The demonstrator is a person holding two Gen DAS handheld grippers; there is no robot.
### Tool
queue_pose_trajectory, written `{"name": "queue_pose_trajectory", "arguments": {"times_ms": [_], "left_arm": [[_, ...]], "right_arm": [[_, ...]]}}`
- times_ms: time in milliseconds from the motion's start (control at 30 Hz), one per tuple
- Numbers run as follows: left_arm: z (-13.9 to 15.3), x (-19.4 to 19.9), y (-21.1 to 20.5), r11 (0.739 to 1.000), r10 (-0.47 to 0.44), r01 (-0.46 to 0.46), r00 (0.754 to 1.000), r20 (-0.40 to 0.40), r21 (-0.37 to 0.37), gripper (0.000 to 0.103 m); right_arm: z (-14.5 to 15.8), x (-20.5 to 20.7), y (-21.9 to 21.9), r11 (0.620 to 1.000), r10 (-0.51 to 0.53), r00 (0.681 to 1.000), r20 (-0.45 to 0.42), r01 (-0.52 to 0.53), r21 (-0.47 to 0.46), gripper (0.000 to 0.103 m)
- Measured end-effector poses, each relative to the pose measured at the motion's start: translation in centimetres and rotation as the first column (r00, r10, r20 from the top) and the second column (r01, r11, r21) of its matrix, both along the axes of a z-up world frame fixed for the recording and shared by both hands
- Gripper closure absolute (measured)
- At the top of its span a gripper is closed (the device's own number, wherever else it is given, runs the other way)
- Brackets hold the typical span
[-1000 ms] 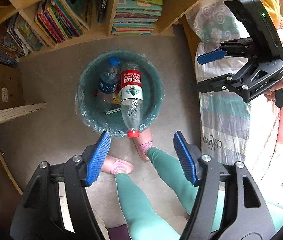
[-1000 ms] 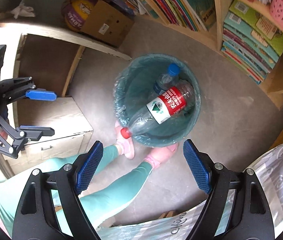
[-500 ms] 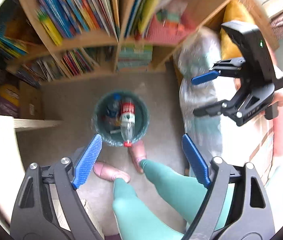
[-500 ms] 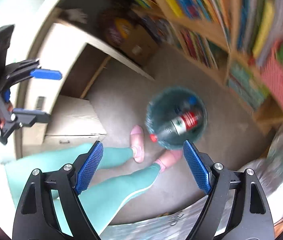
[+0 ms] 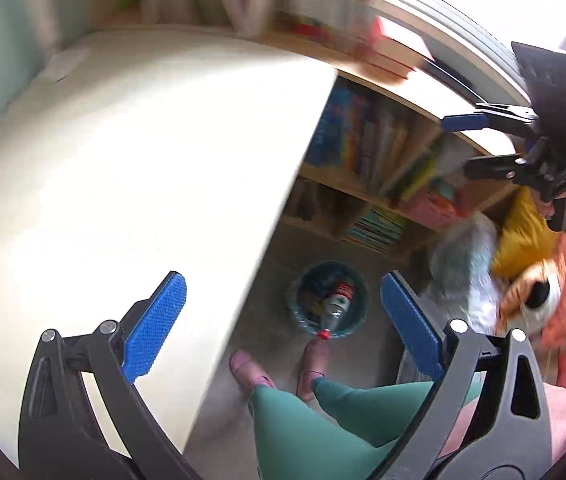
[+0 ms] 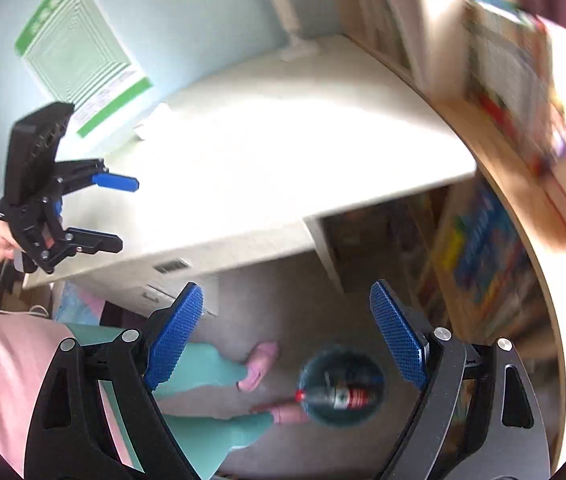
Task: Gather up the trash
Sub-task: 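Return both tools to the desk toward the white box, then grasp the white box with the right tool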
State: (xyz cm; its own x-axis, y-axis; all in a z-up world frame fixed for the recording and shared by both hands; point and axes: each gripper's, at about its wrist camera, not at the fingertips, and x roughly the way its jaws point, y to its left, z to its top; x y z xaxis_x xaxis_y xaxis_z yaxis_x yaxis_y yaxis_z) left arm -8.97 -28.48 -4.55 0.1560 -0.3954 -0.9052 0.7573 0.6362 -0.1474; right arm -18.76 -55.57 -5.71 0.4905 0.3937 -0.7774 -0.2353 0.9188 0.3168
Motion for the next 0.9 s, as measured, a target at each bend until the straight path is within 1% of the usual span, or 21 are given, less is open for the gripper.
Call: {"name": "queue_pose_trajectory", "arguments": {"times_ms": [33, 100, 167, 200, 300, 333, 433, 533, 633, 800, 867, 900], "left_arm": [[0.4, 0.8, 1.8, 0.998, 0.058, -0.058, 0.998, 0.009, -0.001, 0.007], [1.1, 1.7, 5.6, 0.986, 0.169, -0.168, 0.986, 0.018, -0.009, 0.007], [1.4, 2.2, 9.6, 0.963, 0.268, -0.267, 0.963, 0.039, -0.014, 0.007], [1.3, 2.7, 11.2, 0.953, 0.302, -0.301, 0.952, 0.04, -0.02, 0.007], [1.1, 3.8, 17.0, 0.908, 0.418, -0.417, 0.908, 0.026, -0.038, 0.007], [1.0, 4.1, 18.9, 0.889, 0.457, -0.456, 0.889, 0.015, -0.045, 0.007], [0.9, 5.0, 24.1, 0.833, 0.551, -0.551, 0.834, -0.011, -0.058, 0.007], [0.4, 5.9, 28.5, 0.787, 0.614, -0.613, 0.789, -0.01, -0.068, 0.007], [0.1, 7.1, 32.0, 0.758, 0.649, -0.648, 0.761, -0.011, -0.071, 0.007], [-0.1, 8.6, 37.0, 0.734, 0.678, -0.677, 0.734, 0.015, -0.059, 0.007], [-0.3, 9.4, 38.9, 0.722, 0.691, -0.69, 0.722, 0.019, -0.05, 0.007], [-0.5, 9.8, 39.6, 0.72, 0.694, -0.693, 0.72, 0.015, -0.048, 0.007]], "right_arm": [[0.7, 1.2, 0.9, 0.999, 0.032, 0.999, 0.016, -0.032, 0.006, 0.018], [2.1, 3.8, 3.5, 0.995, 0.101, 0.994, 0.043, -0.102, 0.025, 0.016], [3.1, 5.9, 6.6, 0.985, 0.167, 0.983, 0.072, -0.17, 0.033, 0.016], [3.4, 6.8, 8.1, 0.98, 0.192, 0.978, 0.082, -0.195, 0.036, 0.016], [4.4, 9.8, 13.9, 0.96, 0.273, 0.957, 0.1, -0.277, 0.035, 0.015], [4.7, 10.5, 15.9, 0.953, 0.296, 0.949, 0.105, -0.301, 0.036, 0.015], [4.7, 13.2, 21.9, 0.933, 0.357, 0.931, 0.081, -0.359, 0.015, 0.015], [4.3, 15.9, 27.2, 0.912, 0.41, 0.91, 0.057, -0.41, -0.025, 0.015], [4.4, 18.3, 31.7, 0.885, 0.466, 0.884, 0.046, -0.464, -0.048, 0.015], [4.1, 22.7, 37.8, 0.852, 0.523, 0.852, 0.011, -0.522, -0.04, 0.015], [3.9, 24.6, 40.0, 0.847, 0.53, 0.848, 0.002, -0.529, -0.054, 0.015], [3.8, 25.5, 40.8, 0.847, 0.53, 0.848, -0.004, -0.529, -0.051, 0.015]]}}
